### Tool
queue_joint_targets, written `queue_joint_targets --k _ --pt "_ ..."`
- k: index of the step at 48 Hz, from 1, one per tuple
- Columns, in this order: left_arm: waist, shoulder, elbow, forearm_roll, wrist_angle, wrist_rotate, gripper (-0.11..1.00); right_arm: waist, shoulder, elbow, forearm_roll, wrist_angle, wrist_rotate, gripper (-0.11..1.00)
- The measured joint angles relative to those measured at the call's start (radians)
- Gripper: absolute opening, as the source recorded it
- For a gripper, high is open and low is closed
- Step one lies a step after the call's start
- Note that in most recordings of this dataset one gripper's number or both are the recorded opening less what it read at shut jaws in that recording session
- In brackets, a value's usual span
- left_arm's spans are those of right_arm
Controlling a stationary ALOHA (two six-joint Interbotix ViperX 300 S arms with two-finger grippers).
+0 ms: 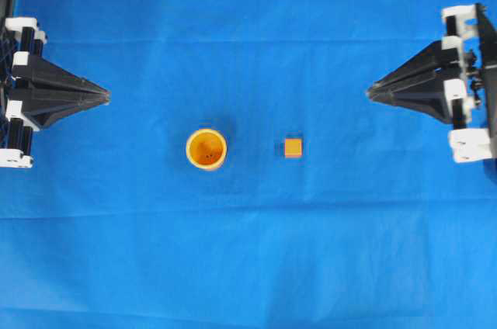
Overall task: Move the block forward with right arm.
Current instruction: 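Move the open right gripper left toward the small orange cube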
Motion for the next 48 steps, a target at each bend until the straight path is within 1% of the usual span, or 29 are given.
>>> queue_joint_targets --k 2,3,10,13,14,16,21,32,37,48 --pt "0.002 0.0 0.0 0.0 0.0 0.0 0.01 0.0 0.008 -0.002 0.002 0.003 0.0 0.03" --pt "0.002 0.0 0.0 0.0 0.003 0.0 0.01 0.0 0.011 -0.003 0.0 0.008 0.002 0.06" --pt "0.0 -0.002 0.0 0.002 0.006 0.0 0.01 -0.002 0.051 -0.014 0.002 0.074 0.011 0.42" --pt "0.0 -0.002 0.0 0.0 0.005 0.0 0.01 -0.002 0.078 -0.02 0.002 0.11 0.015 0.54" --pt "0.0 0.0 0.0 0.0 0.006 0.0 0.01 -0.002 0.087 -0.023 0.002 0.124 0.017 0.55" --pt "0.0 0.0 0.0 0.0 0.006 0.002 0.01 0.0 0.11 -0.032 0.0 0.15 0.017 0.56" --pt "0.0 0.0 -0.002 0.0 0.008 0.0 0.01 -0.002 0.175 -0.057 -0.014 0.206 0.012 0.55" --pt "0.0 0.0 -0.002 0.0 0.008 0.0 0.01 -0.002 0.345 -0.152 -0.078 0.305 -0.009 0.55" --pt "0.0 0.0 0.0 0.0 0.008 0.0 0.01 -0.002 0.419 -0.195 -0.098 0.325 -0.029 0.55" --pt "0.0 0.0 0.0 0.0 0.008 0.0 0.01 -0.002 0.561 -0.235 -0.103 0.33 -0.072 0.56"
